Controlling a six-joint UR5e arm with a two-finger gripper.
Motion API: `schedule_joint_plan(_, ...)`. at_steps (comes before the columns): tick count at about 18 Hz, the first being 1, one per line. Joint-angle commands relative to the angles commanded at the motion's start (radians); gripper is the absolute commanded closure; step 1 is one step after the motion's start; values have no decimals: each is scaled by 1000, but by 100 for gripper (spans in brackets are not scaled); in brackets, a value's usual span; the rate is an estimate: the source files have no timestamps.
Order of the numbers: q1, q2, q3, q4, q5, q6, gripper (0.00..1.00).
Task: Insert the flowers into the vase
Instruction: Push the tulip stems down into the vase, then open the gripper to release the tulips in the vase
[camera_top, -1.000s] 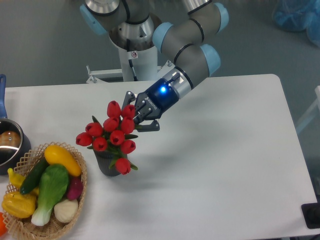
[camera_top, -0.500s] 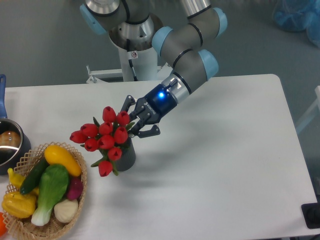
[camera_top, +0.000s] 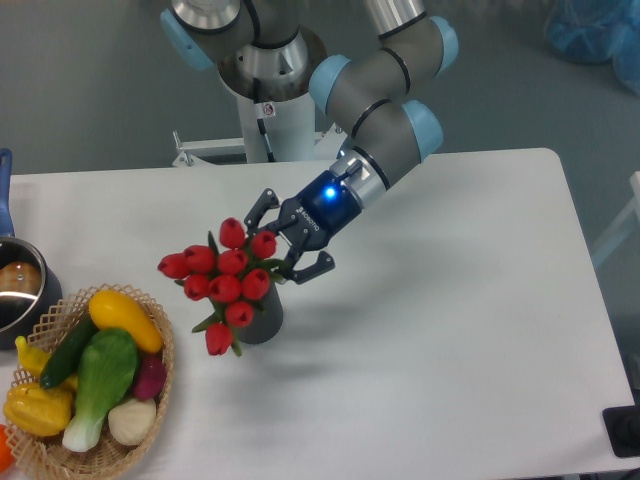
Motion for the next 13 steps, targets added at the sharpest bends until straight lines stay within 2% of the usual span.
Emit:
schedule_joint_plan(2,9,0,0,0,0,0,22)
schedule_joint_plan(3,15,0,-2,0,0,0,5)
schedule_joint_plan(4,26,0,-2,0,2,0,0)
schedule_joint_plan(13,98,0,21,0,9,0,0)
